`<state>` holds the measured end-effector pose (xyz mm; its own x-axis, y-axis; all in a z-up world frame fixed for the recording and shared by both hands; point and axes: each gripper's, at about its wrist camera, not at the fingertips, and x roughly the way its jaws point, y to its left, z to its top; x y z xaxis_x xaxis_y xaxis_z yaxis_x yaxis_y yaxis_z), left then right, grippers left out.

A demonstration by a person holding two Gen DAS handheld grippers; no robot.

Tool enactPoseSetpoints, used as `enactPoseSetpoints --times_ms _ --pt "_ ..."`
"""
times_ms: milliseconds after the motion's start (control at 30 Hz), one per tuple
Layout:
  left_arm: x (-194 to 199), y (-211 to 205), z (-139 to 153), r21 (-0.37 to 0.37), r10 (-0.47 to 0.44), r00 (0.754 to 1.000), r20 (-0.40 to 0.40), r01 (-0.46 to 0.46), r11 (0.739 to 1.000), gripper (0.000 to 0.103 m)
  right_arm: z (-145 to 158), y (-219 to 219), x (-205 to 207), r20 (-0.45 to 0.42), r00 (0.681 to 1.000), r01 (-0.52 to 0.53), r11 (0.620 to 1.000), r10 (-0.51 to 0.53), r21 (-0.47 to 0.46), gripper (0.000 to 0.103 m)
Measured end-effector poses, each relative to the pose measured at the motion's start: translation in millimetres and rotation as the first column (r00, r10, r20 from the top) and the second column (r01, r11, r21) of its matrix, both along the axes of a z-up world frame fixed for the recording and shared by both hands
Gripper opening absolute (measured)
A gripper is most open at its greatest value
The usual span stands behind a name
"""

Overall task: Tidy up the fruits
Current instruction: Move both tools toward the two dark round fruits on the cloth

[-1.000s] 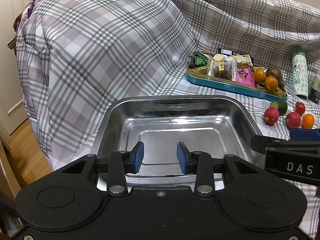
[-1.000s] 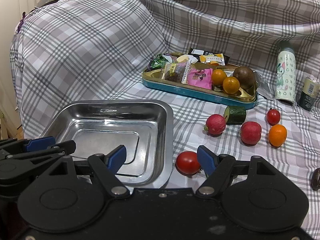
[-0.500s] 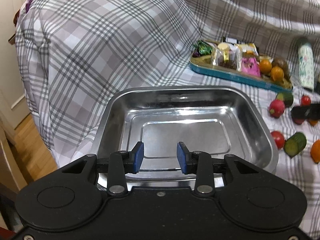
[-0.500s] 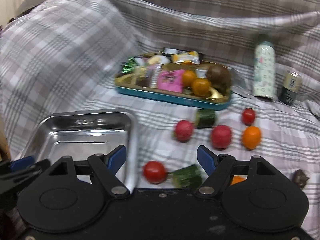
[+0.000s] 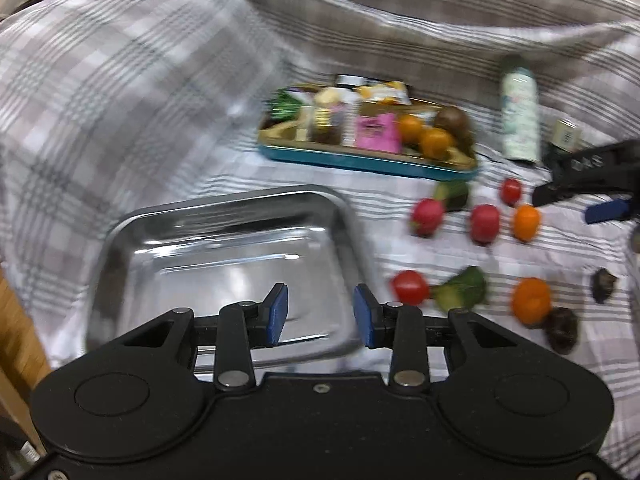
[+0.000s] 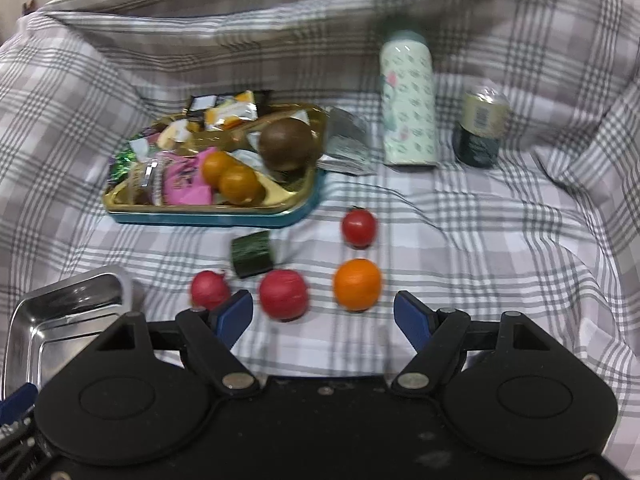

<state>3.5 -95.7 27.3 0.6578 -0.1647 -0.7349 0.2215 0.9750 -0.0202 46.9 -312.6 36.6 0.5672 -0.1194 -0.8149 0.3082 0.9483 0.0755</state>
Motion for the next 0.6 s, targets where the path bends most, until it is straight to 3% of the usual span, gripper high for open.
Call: enactPoseSetpoints --times_ms 133,300,600 --pt "-6.2 -28.2 -3.5 -0.008 -0.083 0.996 -0.014 0.083 0.997 0.045 -2.8 -29.4 0.5 -0.025 0.999 0.032 0.998 -0.031 0.054 0.079" --pt "-21.4 -60.2 -8.4 -0.018 -0.19 0.981 -0.041 0.189 0.982 0.045 -0.9 -64.3 -7.1 -0.049 0.997 0.055 0.998 -0.053 0.034 0.079" --pt "-37.0 -107.8 -13.1 -0.041 -0.332 0.942 -0.053 0.33 0.943 0.045 -11.9 -100.2 -36.8 -0.107 0.991 -0.068 0.995 0.076 0.074 0.078"
